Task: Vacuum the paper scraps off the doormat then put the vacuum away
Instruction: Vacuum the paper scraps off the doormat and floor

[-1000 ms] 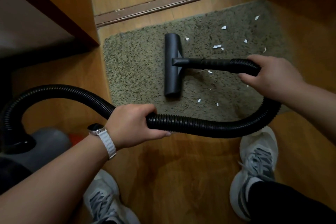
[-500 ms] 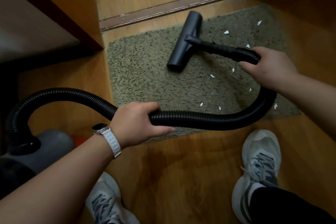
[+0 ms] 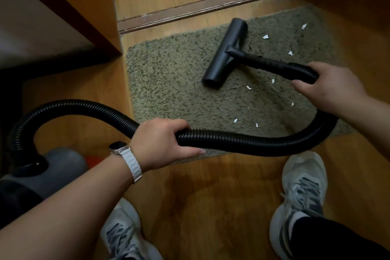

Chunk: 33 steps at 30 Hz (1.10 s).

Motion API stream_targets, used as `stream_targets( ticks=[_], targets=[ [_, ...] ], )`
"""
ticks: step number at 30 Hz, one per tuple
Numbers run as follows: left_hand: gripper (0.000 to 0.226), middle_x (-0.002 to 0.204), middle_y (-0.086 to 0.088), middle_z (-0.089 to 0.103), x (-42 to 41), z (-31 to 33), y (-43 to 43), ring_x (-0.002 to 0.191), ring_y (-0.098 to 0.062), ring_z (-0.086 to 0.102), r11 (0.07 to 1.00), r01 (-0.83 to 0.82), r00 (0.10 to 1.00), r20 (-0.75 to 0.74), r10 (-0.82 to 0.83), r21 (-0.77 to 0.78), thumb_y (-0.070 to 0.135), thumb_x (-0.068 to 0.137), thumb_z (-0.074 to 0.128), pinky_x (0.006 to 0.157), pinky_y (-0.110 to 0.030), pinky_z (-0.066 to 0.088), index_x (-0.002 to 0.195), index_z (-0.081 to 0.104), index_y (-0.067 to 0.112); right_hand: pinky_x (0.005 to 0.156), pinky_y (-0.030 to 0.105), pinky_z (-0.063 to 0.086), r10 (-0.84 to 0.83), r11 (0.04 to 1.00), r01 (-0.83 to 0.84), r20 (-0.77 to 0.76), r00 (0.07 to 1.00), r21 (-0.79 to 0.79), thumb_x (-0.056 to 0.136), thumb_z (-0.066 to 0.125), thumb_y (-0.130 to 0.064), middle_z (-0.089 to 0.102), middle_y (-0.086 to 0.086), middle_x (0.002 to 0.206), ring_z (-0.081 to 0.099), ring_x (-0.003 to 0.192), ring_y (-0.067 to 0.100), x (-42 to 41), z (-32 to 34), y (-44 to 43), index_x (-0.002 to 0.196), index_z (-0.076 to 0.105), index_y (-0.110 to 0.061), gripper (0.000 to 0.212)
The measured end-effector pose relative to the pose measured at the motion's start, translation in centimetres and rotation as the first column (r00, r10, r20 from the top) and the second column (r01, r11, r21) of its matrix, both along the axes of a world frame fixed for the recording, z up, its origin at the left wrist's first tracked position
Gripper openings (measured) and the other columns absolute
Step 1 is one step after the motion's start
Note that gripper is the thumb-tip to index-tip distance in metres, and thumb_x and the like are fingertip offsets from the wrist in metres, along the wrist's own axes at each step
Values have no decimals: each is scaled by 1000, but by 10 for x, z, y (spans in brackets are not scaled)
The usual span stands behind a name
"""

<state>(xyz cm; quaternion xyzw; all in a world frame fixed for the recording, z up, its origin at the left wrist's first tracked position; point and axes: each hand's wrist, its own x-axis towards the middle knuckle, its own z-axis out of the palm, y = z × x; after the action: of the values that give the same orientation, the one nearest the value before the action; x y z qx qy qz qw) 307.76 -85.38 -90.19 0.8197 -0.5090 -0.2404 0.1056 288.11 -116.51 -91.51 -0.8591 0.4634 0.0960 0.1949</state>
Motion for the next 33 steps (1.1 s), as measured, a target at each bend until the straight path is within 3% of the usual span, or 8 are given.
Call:
stream_targets(
  ticks=[5, 10, 17, 21, 25, 33],
  targets=[
    [68, 65, 13, 59, -1, -4, 3, 63, -7, 58, 993, 98, 995, 26, -100, 72, 91, 62, 41, 61, -32, 52, 83, 63, 29, 64, 35, 48, 85, 995, -83, -33, 996, 51, 88, 66, -44, 63, 5, 87, 58, 79, 29, -19, -7, 33, 117, 60, -28, 33],
    [68, 67, 12, 58, -2, -10, 6, 64, -9, 58, 978, 170, 984, 37, -175, 118, 91, 61, 40, 59, -30, 50, 82, 61, 29, 66, 35, 50, 189, 977, -184, -39, 981, 109, 85, 67, -44, 65, 1, 89, 63, 84, 28, -36, -14, 55, 112, 60, -30, 31],
    [69, 70, 14, 56, -7, -16, -3, 68, -9, 59, 970, 187, 980, 38, -195, 154, 92, 60, 38, 58, -27, 45, 86, 60, 32, 68, 38, 52, 140, 985, -138, -9, 990, 103, 85, 70, -38, 67, 5, 93, 62, 85, 30, -52, -4, 53, 120, 62, -26, 37],
    [66, 68, 13, 56, -15, -18, -15, 67, -11, 60, 977, 192, 979, 54, -197, 95, 89, 62, 41, 58, -31, 50, 79, 59, 28, 58, 33, 43, 142, 985, -141, 0, 990, 100, 84, 72, -34, 60, -4, 81, 56, 73, 22, -67, 16, 37, 116, 65, -31, 33],
    [67, 70, 12, 59, -23, -16, -31, 66, -11, 61, 976, 211, 973, 88, -215, 52, 89, 64, 41, 57, -30, 51, 79, 62, 27, 57, 39, 51, 178, 982, -178, 17, 984, 54, 79, 75, -34, 60, -9, 73, 57, 66, 21, -89, 33, 23, 101, 63, -38, 24],
    [65, 62, 14, 51, -39, -21, -42, 60, -12, 60, 969, 229, 966, 103, -238, 87, 90, 64, 41, 53, -26, 45, 72, 58, 27, 56, 39, 50, 136, 990, -137, 17, 991, 44, 76, 73, -36, 57, -13, 72, 58, 67, 23, -121, 32, 14, 101, 62, -38, 27]
  ],
)
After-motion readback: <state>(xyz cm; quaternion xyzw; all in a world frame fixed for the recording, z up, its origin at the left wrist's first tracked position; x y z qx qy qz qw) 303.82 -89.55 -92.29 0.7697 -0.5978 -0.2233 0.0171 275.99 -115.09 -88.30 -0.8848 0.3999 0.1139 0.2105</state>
